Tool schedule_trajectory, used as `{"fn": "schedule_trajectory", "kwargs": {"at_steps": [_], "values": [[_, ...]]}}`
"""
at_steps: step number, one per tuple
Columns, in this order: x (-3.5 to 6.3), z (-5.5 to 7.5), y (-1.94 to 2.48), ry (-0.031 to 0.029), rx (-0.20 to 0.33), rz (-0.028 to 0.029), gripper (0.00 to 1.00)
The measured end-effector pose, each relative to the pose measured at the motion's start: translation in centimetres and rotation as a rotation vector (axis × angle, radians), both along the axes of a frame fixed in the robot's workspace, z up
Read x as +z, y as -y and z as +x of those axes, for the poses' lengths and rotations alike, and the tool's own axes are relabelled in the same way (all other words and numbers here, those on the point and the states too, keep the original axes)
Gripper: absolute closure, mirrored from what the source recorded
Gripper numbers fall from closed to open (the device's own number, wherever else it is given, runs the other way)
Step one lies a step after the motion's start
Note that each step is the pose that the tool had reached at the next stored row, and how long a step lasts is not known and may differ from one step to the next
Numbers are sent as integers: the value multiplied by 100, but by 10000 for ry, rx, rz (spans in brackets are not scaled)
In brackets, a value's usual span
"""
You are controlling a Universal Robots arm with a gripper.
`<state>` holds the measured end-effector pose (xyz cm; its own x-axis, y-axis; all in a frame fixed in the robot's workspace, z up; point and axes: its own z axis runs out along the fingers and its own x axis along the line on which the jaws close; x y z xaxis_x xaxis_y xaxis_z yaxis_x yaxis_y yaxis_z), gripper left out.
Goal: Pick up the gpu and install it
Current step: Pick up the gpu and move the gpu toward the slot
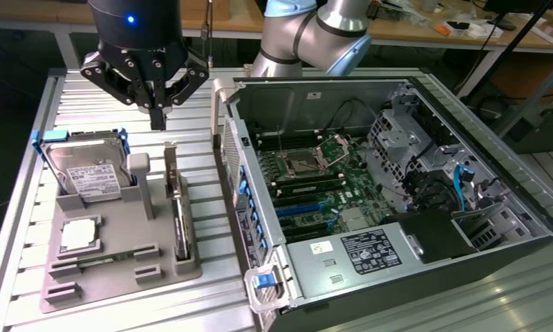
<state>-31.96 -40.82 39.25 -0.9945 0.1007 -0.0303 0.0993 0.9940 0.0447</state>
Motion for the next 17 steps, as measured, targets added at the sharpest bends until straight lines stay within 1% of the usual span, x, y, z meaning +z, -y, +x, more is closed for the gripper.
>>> {"fn": "schedule_trajectory", "kwargs": {"at_steps": [17], "values": [[-8, 0, 80, -1, -61, -1, 89]]}}
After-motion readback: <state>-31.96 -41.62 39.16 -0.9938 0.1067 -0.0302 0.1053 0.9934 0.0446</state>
